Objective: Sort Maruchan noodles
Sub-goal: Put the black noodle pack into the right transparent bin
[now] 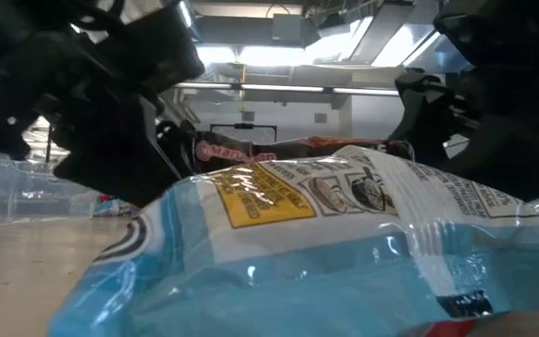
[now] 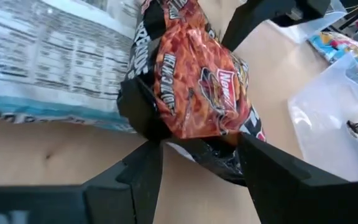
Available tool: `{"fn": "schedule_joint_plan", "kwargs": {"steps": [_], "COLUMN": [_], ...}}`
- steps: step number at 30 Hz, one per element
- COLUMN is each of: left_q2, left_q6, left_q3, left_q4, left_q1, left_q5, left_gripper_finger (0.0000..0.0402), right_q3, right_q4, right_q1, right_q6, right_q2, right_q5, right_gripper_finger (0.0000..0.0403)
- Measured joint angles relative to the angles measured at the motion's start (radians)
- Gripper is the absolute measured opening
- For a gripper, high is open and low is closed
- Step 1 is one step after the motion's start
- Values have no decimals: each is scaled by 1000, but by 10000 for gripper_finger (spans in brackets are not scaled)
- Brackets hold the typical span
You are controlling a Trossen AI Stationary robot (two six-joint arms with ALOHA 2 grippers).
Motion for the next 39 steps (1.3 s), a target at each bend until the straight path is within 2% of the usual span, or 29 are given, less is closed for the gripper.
{"fn": "schedule_joint_plan", "kwargs": {"steps": [10, 18, 22, 31, 34, 39], "left_q2": [4, 0, -1, -2, -2, -7], "left_q6": [0, 0, -1, -3, -4, -6], "left_q3": [0, 0, 0, 2, 3, 3], "left_q4": [44, 110, 118, 158, 158, 152], "left_q1": [45, 44, 43, 44, 44, 45], "left_q5": [26, 37, 37, 34, 32, 45], "left_gripper_finger": [206, 206, 206, 206, 206, 206], "right_q3": [0, 0, 0, 1, 1, 1], "right_q4": [120, 174, 199, 196, 197, 193], "right_q1": [-4, -20, -27, -54, -52, -43], "right_q6": [-240, -449, -463, -449, -494, -552], "right_q2": [-4, -5, -6, -6, -6, -5], "right_q5": [72, -18, -43, -69, -53, -15], "right_gripper_finger": [198, 198, 202, 247, 233, 161]}}
